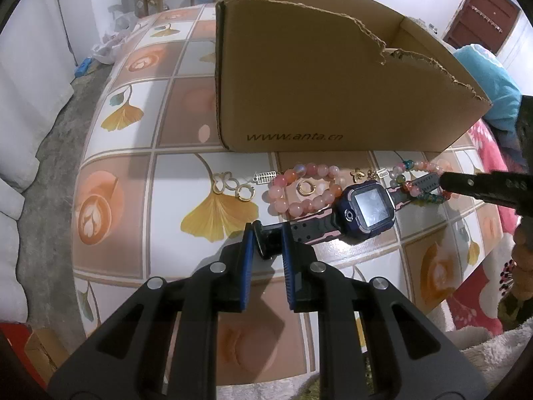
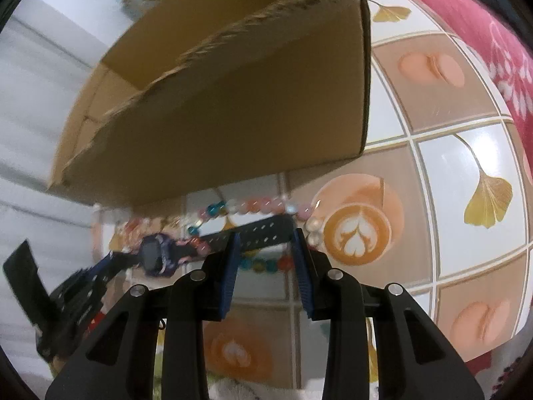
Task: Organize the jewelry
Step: 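Lift the black smartwatch off the table with the left gripper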
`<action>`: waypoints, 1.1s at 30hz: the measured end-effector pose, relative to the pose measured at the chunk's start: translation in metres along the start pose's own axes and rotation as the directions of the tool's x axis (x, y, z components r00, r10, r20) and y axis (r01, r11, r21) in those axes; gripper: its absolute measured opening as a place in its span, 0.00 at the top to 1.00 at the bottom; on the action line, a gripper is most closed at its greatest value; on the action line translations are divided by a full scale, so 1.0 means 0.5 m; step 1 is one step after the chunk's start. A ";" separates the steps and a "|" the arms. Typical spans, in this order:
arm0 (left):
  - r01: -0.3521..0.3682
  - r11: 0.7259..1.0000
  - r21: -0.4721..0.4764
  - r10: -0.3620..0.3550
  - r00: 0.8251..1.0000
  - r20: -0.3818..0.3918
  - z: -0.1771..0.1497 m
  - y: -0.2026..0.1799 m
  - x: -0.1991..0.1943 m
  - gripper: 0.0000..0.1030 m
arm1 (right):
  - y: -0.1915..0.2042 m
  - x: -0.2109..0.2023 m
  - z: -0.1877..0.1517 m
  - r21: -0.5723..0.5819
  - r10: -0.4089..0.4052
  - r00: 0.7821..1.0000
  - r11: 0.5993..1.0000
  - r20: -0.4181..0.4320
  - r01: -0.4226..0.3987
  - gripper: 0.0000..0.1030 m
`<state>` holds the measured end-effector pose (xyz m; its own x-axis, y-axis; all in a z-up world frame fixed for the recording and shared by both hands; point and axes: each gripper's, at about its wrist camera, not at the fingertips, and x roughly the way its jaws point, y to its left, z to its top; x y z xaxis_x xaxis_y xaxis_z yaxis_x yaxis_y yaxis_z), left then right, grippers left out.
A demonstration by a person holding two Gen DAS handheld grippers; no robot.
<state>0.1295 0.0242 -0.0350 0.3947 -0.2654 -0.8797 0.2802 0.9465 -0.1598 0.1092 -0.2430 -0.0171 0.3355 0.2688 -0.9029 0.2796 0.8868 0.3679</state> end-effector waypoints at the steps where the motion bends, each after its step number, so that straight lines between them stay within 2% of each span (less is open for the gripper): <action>1: 0.000 1.000 0.001 0.000 1.000 0.000 0.000 0.000 0.000 0.85 | 0.005 -0.005 -0.007 -0.018 0.009 1.000 1.000 0.001 -0.009 0.69; 5: -0.004 1.000 0.009 0.004 1.000 0.002 -0.001 -0.002 0.000 0.85 | 0.020 0.001 -0.031 -0.058 0.047 0.997 0.997 -0.054 -0.050 0.69; 7: -0.009 1.000 0.015 0.009 1.000 0.004 -0.002 -0.003 0.000 0.85 | 0.020 0.023 -0.037 -0.051 0.032 0.995 0.998 -0.090 -0.037 0.69; 11: -0.023 0.999 0.031 0.023 1.000 0.005 -0.005 -0.007 -0.001 0.85 | 0.022 0.019 -0.023 -0.053 0.006 0.999 0.999 -0.042 -0.008 0.69; 20: -0.040 0.998 0.049 0.040 0.999 0.003 -0.010 -0.014 -0.006 0.85 | -0.014 -0.024 -0.003 0.029 -0.019 0.999 0.999 0.031 0.018 0.69; 22: -0.045 0.997 0.056 0.045 0.999 0.001 -0.012 -0.013 -0.007 0.85 | -0.009 -0.043 -0.008 0.007 0.016 0.999 1.000 0.045 -0.016 0.69; 26: -0.052 0.997 0.065 0.052 0.999 0.001 -0.017 -0.014 -0.012 0.85 | 0.031 -0.080 -0.018 -0.120 0.110 0.992 0.988 0.068 -0.102 0.69; 30: -0.055 0.995 0.081 0.055 0.998 0.006 -0.028 -0.015 -0.023 0.85 | 0.102 -0.061 -0.017 -0.221 0.175 0.984 0.961 0.020 -0.167 0.70; 33: -0.065 0.994 0.088 0.064 0.998 0.012 -0.043 -0.016 -0.036 0.86 | 0.116 -0.048 -0.026 -0.247 0.202 0.979 0.949 -0.002 -0.196 0.73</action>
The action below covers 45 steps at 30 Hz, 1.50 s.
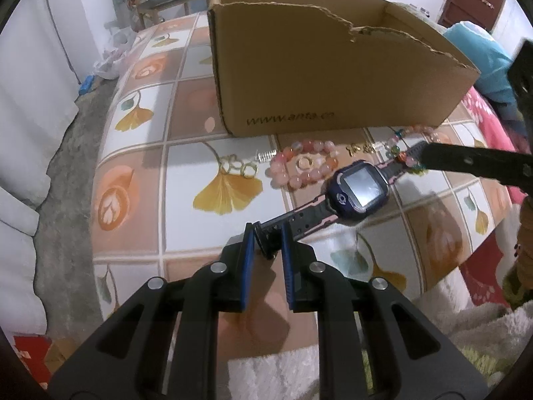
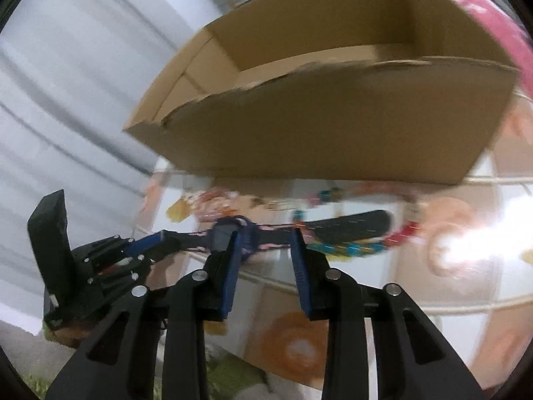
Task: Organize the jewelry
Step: 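Lift the black smartwatch off the table with the left gripper, then grasp the hanging strap end with the right gripper while the left gripper holds the watch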
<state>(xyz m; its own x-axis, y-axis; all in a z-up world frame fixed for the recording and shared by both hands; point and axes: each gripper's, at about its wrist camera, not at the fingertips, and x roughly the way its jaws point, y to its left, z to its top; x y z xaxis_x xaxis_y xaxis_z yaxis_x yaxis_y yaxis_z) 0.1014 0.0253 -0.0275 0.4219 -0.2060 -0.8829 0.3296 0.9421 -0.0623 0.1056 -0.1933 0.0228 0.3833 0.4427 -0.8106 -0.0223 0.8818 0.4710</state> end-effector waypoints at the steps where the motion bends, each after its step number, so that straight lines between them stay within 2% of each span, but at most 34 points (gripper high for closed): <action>1: -0.005 1.000 -0.002 0.005 1.000 0.002 -0.006 0.001 -0.005 0.88 | 0.005 0.005 -0.001 -0.006 0.004 1.000 1.000 -0.003 -0.004 0.74; 3: -0.020 1.000 -0.020 0.020 1.000 0.003 -0.021 0.007 -0.014 0.93 | 0.007 0.011 0.004 -0.020 0.004 1.000 1.000 -0.012 -0.005 0.74; 10: -0.022 0.993 -0.119 0.024 1.000 0.016 -0.060 0.051 -0.040 0.95 | 0.009 0.029 -0.008 -0.041 -0.006 0.999 0.999 -0.040 0.005 0.74; 14: -0.056 0.988 -0.147 0.061 0.998 0.028 -0.072 0.078 -0.056 0.96 | 0.005 0.045 -0.022 -0.037 -0.036 0.998 0.999 -0.051 0.034 0.74; 19: -0.119 0.977 -0.178 0.127 0.991 0.035 -0.077 0.119 -0.060 0.96 | -0.013 0.043 -0.035 -0.013 -0.102 0.994 0.995 -0.044 0.102 0.74; 21: -0.130 0.973 -0.190 0.139 0.990 0.037 -0.076 0.133 -0.057 0.96 | -0.025 0.044 -0.035 0.008 -0.166 0.985 0.986 -0.039 0.167 0.74; 24: -0.133 0.971 -0.197 0.145 0.988 0.047 -0.070 0.143 -0.053 0.96 | -0.049 0.037 -0.034 0.055 -0.211 0.977 0.976 -0.037 0.213 0.74; 27: -0.137 0.972 -0.189 0.149 0.987 0.054 -0.059 0.142 -0.046 0.96 | -0.031 0.025 -0.037 0.019 -0.156 0.988 0.988 -0.010 0.156 0.74; 29: -0.137 0.973 -0.184 0.149 0.987 0.055 -0.056 0.140 -0.044 0.96 | 0.009 0.019 -0.038 -0.102 -0.115 0.993 0.988 -0.001 0.114 0.70; 32: -0.134 0.975 -0.177 0.145 0.988 0.055 -0.053 0.139 -0.042 0.96 | 0.063 0.029 -0.035 -0.299 -0.086 0.996 0.951 0.000 0.082 0.58; 34: -0.130 0.976 -0.174 0.142 0.988 0.058 -0.051 0.139 -0.040 0.96 | 0.076 0.047 -0.023 -0.387 -0.068 0.997 0.920 -0.020 0.055 0.57; 37: -0.125 0.977 -0.171 0.137 0.989 0.062 -0.047 0.139 -0.037 0.96 | 0.072 0.089 0.002 -0.455 -0.070 0.992 0.890 -0.107 0.014 0.57; 39: -0.119 0.978 -0.173 0.131 0.989 0.063 -0.042 0.142 -0.034 0.96 | 0.047 0.103 0.012 -0.471 -0.097 0.985 0.882 -0.145 0.018 0.57; 41: -0.113 0.978 -0.177 0.126 0.990 0.064 -0.039 0.144 -0.032 0.96 | 0.038 0.104 0.006 -0.484 -0.100 0.981 0.875 -0.168 0.006 0.57; 45: -0.101 0.980 -0.171 0.113 0.991 0.065 -0.035 0.147 -0.028 0.96 | 0.037 0.084 -0.026 -0.502 -0.074 0.960 0.862 -0.271 -0.075 0.57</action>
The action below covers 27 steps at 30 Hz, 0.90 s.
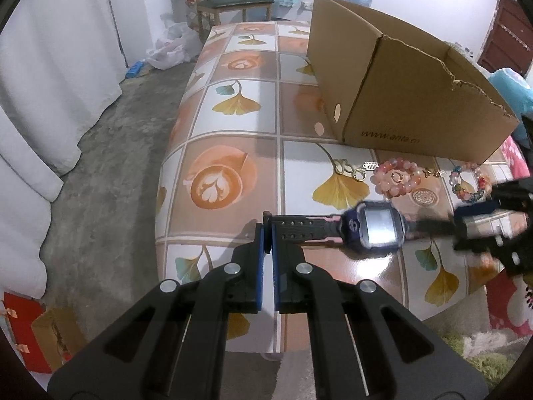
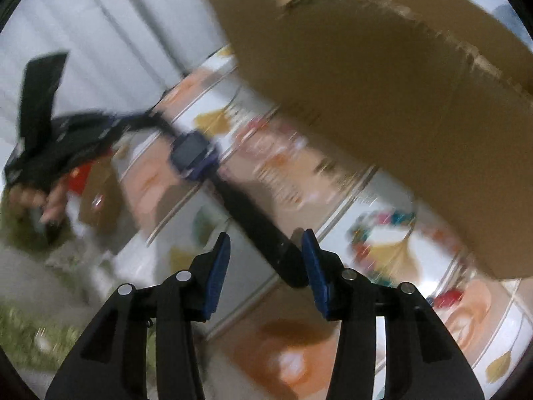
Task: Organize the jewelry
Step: 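Grasp the hanging strap end with the right gripper while the left gripper holds the watch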
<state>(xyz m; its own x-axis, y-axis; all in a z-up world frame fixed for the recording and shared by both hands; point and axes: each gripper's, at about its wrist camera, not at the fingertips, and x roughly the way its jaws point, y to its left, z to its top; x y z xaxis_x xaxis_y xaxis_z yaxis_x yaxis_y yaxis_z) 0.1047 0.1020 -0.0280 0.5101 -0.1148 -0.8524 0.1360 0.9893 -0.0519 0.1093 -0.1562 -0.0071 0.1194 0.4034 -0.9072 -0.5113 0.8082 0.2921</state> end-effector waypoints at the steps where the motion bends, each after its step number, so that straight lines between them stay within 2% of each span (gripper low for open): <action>1: 0.003 1.000 0.002 -0.003 1.000 -0.001 0.001 0.000 0.002 0.96 | 0.009 -0.001 -0.008 -0.022 0.005 1.000 1.000 -0.014 -0.006 0.57; 5: 0.011 1.000 0.017 -0.011 1.000 -0.005 0.003 0.000 0.003 0.95 | 0.033 -0.001 -0.014 -0.079 -0.037 0.999 0.996 -0.023 0.035 0.57; 7: 0.014 1.000 0.019 -0.014 1.000 -0.006 0.004 0.000 0.004 0.95 | 0.049 0.009 -0.006 -0.126 -0.093 0.996 0.988 -0.012 0.091 0.57; 9: 0.014 1.000 0.019 -0.014 1.000 -0.007 0.003 0.000 0.004 0.95 | 0.067 0.016 -0.005 -0.181 -0.136 0.991 0.974 -0.004 0.133 0.60; 11: 0.010 1.000 0.021 -0.010 1.000 -0.007 0.003 0.000 0.004 0.95 | 0.082 0.017 -0.008 -0.245 -0.181 0.984 0.954 -0.002 0.175 0.68; 14: 0.007 1.000 0.019 -0.007 1.000 -0.007 0.002 0.002 0.007 0.95 | 0.087 0.024 -0.009 -0.262 -0.174 0.985 0.951 -0.013 0.164 0.78; 21: 0.003 1.000 0.030 -0.003 1.000 0.011 0.001 0.000 0.000 0.96 | 0.077 0.018 -0.005 -0.295 -0.140 0.990 0.948 -0.034 0.124 0.82; 23: 0.007 1.000 0.024 -0.007 1.000 0.017 0.000 0.002 -0.008 0.96 | 0.079 0.010 -0.005 -0.292 -0.125 0.991 0.950 -0.037 0.109 1.00; 27: 0.007 0.999 0.039 -0.009 0.999 0.036 -0.003 -0.005 -0.027 0.96 | 0.080 0.007 -0.015 -0.304 -0.156 0.987 0.942 -0.027 0.141 1.00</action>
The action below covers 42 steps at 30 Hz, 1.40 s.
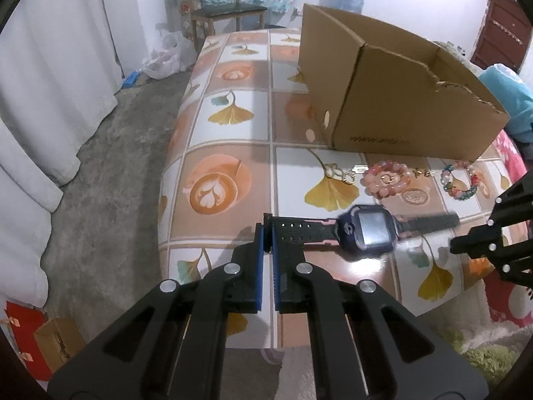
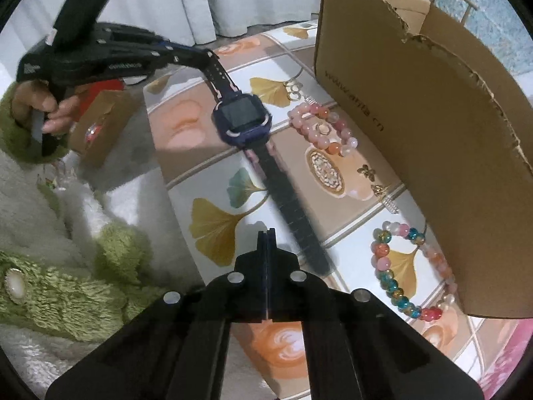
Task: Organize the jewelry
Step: 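Grasp the hanging strap end with the right gripper while the left gripper holds the watch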
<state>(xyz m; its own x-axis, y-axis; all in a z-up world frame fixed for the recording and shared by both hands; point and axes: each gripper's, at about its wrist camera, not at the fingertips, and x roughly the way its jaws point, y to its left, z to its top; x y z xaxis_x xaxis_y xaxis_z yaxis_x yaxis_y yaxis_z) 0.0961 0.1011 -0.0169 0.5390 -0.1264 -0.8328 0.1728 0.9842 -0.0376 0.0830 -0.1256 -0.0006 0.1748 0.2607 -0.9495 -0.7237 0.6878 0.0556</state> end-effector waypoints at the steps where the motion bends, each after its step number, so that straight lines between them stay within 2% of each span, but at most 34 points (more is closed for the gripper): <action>1: 0.000 1.000 0.005 0.000 1.000 0.002 0.000 -0.002 -0.002 0.96 | -0.002 0.002 -0.003 0.010 0.007 1.000 1.000 -0.001 -0.007 1.00; 6: -0.017 0.999 0.028 0.017 1.000 -0.008 -0.002 -0.010 0.007 0.96 | -0.006 -0.012 -0.008 0.018 -0.006 1.000 1.000 0.028 0.006 1.00; 7: -0.018 0.999 0.032 0.018 1.000 -0.008 -0.002 -0.010 0.009 0.96 | -0.009 -0.017 -0.009 0.014 -0.008 0.999 1.000 0.039 0.008 0.97; 9: -0.022 0.999 0.040 0.022 1.000 -0.013 0.000 -0.011 0.013 0.96 | -0.016 -0.028 -0.010 0.007 -0.022 0.998 1.000 0.053 0.022 0.83; 10: -0.023 0.999 0.045 0.024 1.000 -0.016 0.001 -0.010 0.016 0.96 | -0.019 -0.031 -0.008 0.005 -0.027 0.998 1.000 0.065 0.026 0.68; 11: -0.026 0.998 0.053 0.027 0.999 -0.018 0.002 -0.011 0.018 0.96 | -0.026 -0.036 -0.005 -0.001 -0.029 0.996 1.000 0.087 0.029 0.62; 15: -0.031 0.997 0.069 0.032 0.999 -0.024 0.006 -0.013 0.027 0.96 | -0.044 -0.030 0.019 -0.033 -0.004 0.995 0.999 0.103 0.007 0.62; 19: -0.026 0.998 0.065 0.028 0.999 -0.024 0.008 -0.012 0.031 0.96 | -0.063 0.014 0.040 -0.051 0.040 0.999 0.998 0.027 -0.038 0.61; 23: -0.016 0.998 0.058 0.018 1.000 -0.024 0.013 -0.010 0.036 0.96 | -0.052 0.005 0.044 -0.073 0.094 0.996 0.993 -0.012 -0.094 0.64; 26: -0.003 0.999 0.047 0.004 1.000 -0.021 0.017 -0.006 0.040 0.96 | -0.027 0.002 0.042 -0.110 0.081 0.996 0.990 -0.028 -0.084 0.65; 27: 0.001 0.999 0.044 0.000 1.000 -0.020 0.018 -0.005 0.040 0.96 | -0.020 0.001 0.043 -0.117 0.078 0.996 0.990 -0.036 -0.082 0.68; 29: 0.007 0.999 0.041 -0.006 1.000 -0.018 0.020 -0.003 0.043 0.96 | -0.015 -0.001 0.048 -0.104 0.079 0.996 0.991 -0.049 -0.084 0.81; 34: 0.017 0.999 0.038 -0.017 1.000 -0.009 0.021 0.001 0.046 0.96 | 0.002 -0.002 0.055 -0.117 0.046 0.997 0.992 -0.062 -0.053 0.82; 39: 0.029 0.999 0.039 -0.030 1.000 0.004 0.020 0.003 0.039 0.96 | 0.022 0.005 0.073 -0.098 0.058 0.996 0.993 -0.066 -0.064 0.84; 40: 0.031 0.999 0.039 -0.032 0.999 0.006 0.020 0.003 0.036 0.96 | 0.026 0.002 0.074 -0.091 0.081 0.994 0.992 -0.070 -0.088 0.96; 42: 0.038 0.998 0.042 -0.039 0.999 0.011 0.021 0.001 0.031 0.96 | 0.029 -0.001 0.070 -0.087 0.069 0.995 0.993 -0.071 -0.075 1.00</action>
<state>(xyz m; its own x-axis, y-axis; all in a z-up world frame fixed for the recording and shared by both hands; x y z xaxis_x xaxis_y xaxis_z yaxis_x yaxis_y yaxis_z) 0.1132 0.0986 -0.0239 0.5411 -0.1656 -0.8245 0.2274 0.9727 -0.0461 0.0960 -0.0920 0.0113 0.0766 0.2582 -0.9630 -0.7901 0.6049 0.0993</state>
